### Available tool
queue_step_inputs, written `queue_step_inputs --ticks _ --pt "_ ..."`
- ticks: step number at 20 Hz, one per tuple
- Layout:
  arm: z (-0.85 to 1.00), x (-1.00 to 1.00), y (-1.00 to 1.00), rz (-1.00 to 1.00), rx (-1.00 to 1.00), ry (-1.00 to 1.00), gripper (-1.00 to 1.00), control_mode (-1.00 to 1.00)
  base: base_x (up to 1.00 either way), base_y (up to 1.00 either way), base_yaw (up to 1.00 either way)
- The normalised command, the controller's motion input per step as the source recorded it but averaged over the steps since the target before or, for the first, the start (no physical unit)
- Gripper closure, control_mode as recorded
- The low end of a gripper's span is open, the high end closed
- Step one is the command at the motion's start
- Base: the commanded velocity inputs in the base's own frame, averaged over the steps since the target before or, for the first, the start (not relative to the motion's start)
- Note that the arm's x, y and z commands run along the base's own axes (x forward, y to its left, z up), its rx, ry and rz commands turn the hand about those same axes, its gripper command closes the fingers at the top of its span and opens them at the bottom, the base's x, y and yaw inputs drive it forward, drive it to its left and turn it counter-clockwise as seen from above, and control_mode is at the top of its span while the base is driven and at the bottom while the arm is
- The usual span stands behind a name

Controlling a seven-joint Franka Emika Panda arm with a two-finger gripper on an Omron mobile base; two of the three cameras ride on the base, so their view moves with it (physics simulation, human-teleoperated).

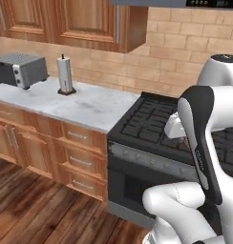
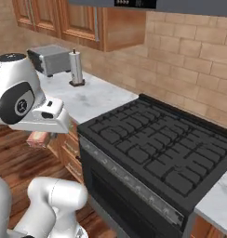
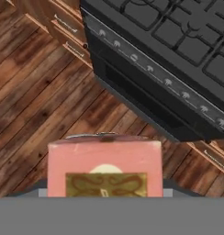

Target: Pick up the bar soap and bar soap from the sink, and place them back in the cabinet, and close the cabinet door.

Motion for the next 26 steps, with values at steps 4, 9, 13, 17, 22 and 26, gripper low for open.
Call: queue_step_inputs --ticks 4,9,13,17,22,26 --pt "0.0 0.0 0.0 0.0 0.0 0.0 1.0 1.0 -0.03 0.0 -0.68" --pt "0.0 0.0 0.0 0.0 0.0 0.0 1.0 1.0 -0.03 0.0 -0.64" --pt "0.0 0.0 0.0 0.0 0.0 0.0 1.0 1.0 0.0 0.0 -0.58" --pt "0.0 0.0 0.0 0.0 0.0 0.0 1.0 1.0 0.0 0.0 -0.43" --pt "0.0 0.0 0.0 0.0 0.0 0.0 1.0 1.0 0.0 -0.02 -0.34" --pt "0.0 0.0 0.0 0.0 0.0 0.0 1.0 1.0 0.0 -0.29 -0.05"
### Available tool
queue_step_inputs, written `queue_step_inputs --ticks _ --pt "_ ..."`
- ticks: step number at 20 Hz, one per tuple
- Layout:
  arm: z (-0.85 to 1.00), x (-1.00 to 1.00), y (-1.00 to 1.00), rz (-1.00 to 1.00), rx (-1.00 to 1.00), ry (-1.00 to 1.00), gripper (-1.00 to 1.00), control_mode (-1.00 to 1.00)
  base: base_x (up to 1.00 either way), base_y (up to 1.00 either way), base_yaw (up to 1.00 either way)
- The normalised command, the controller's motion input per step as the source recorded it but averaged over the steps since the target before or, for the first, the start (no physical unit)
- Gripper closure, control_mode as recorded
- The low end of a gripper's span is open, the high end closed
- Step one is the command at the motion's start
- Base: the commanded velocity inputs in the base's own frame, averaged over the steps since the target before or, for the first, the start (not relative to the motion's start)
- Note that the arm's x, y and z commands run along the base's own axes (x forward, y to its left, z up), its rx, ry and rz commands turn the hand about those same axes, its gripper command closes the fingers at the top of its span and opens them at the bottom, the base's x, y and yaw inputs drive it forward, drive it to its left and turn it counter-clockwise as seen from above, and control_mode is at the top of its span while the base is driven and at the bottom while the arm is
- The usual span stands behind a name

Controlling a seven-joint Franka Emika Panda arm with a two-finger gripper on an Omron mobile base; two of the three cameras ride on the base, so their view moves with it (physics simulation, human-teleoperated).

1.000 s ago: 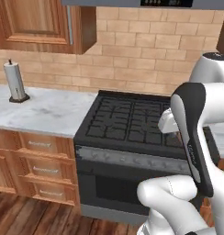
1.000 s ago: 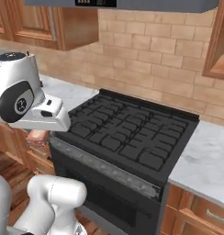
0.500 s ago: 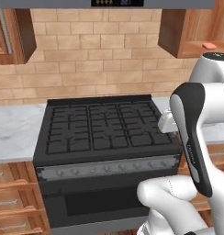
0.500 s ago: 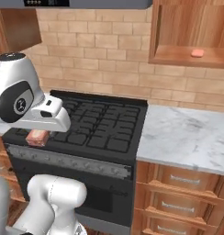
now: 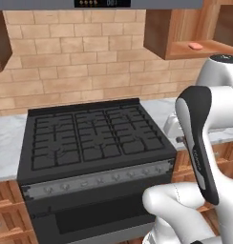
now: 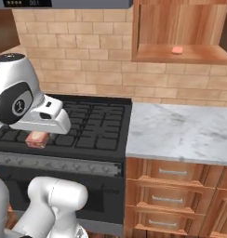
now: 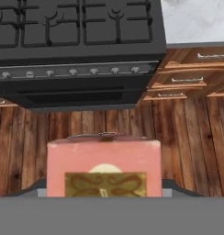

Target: Pick up the bar soap and bar soap from the sink, and place them back in the cabinet, and close the cabinet door.

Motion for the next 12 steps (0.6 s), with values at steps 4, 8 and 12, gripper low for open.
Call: queue_step_inputs --ticks 4,8,12 --pt "0.0 0.0 0.0 0.0 0.0 0.0 1.0 1.0 0.0 -0.56 0.08" --pt "0.0 0.0 0.0 0.0 0.0 0.0 1.0 1.0 0.0 -0.69 0.15" --pt "0.0 0.0 0.0 0.0 0.0 0.0 1.0 1.0 0.0 -0.64 0.15"
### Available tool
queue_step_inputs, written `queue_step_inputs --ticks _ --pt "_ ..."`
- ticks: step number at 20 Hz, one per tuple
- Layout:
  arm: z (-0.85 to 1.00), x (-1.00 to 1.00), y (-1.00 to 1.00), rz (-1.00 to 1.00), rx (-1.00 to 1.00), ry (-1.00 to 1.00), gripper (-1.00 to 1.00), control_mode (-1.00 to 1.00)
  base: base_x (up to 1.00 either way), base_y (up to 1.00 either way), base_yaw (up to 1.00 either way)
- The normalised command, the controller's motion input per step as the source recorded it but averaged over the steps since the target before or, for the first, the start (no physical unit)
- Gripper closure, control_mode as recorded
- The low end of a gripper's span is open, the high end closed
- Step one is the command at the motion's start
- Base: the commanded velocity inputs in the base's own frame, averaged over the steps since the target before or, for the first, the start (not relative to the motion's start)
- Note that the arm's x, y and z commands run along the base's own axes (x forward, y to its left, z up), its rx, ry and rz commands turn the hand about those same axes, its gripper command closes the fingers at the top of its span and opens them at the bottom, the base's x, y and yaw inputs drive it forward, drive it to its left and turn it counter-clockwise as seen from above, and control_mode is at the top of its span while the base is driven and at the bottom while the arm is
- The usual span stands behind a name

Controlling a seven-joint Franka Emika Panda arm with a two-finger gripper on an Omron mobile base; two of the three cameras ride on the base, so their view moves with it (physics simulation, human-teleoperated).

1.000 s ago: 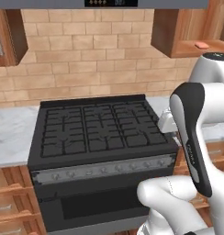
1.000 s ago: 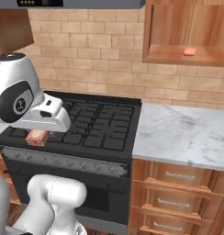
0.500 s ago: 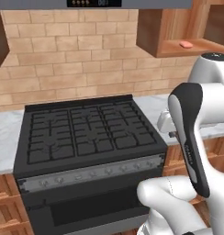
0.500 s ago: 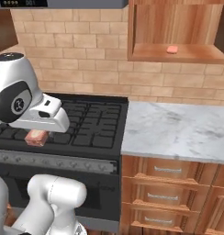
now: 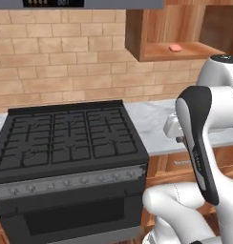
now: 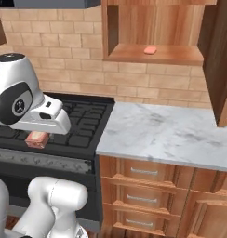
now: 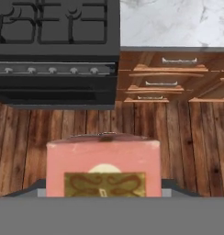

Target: Pick up the bar soap and bar soap from the sink, and place them back in the cabinet, and close the cabinet door.

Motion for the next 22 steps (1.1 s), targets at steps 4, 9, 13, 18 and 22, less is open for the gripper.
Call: queue_step_inputs --ticks 4,9,13,18,22 --pt "0.0 0.0 0.0 0.0 0.0 0.0 1.0 1.0 0.03 -0.53 0.13" --pt "0.0 0.0 0.0 0.0 0.0 0.0 1.0 1.0 0.09 -0.5 0.12" --pt "0.0 0.0 0.0 0.0 0.0 0.0 1.0 1.0 0.18 -0.46 0.1" --pt "0.0 0.0 0.0 0.0 0.0 0.0 1.0 1.0 0.25 -0.42 0.07" --pt "0.0 0.0 0.0 0.0 0.0 0.0 1.0 1.0 0.32 -0.43 0.06"
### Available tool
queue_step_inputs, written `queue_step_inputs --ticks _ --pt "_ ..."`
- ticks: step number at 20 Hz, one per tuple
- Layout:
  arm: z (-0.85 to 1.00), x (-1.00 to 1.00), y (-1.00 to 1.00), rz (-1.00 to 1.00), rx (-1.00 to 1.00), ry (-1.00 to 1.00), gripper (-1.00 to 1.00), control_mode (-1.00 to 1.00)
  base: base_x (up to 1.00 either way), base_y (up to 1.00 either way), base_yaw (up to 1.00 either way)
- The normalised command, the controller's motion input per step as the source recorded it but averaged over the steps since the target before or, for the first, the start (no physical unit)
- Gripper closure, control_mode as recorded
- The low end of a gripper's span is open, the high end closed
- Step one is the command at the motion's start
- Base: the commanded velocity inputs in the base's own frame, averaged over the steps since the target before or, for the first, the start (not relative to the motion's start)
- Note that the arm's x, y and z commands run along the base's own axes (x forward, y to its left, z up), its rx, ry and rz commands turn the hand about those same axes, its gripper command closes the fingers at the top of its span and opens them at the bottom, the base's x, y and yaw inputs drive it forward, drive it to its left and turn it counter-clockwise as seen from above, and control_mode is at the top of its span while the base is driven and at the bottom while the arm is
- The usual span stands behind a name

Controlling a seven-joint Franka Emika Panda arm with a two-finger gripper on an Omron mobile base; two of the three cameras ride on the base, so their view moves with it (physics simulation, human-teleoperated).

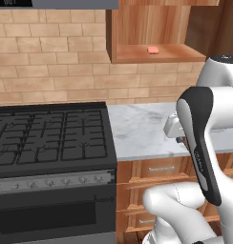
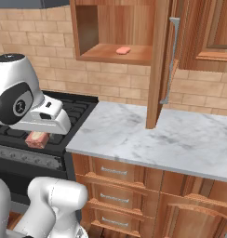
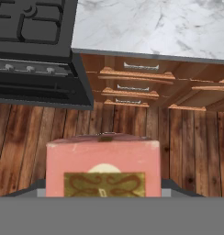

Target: Pick up the bar soap and bar soap from the sink, and place them back in the cabinet, and close the cabinet door.

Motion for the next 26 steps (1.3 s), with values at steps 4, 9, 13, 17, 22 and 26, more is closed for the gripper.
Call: queue_step_inputs --ticks 4,9,13,17,22,26 --pt "0.0 0.0 0.0 0.0 0.0 0.0 1.0 1.0 0.38 -0.39 0.04" --pt "0.0 0.0 0.0 0.0 0.0 0.0 1.0 1.0 0.41 -0.26 0.0" --pt "0.0 0.0 0.0 0.0 0.0 0.0 1.0 1.0 0.42 -0.21 0.0" --pt "0.0 0.0 0.0 0.0 0.0 0.0 1.0 1.0 0.35 -0.08 0.0" --pt "0.0 0.0 0.0 0.0 0.0 0.0 1.0 1.0 0.35 0.0 -0.02" --pt "0.0 0.0 0.0 0.0 0.0 0.0 1.0 1.0 0.26 0.0 -0.11"
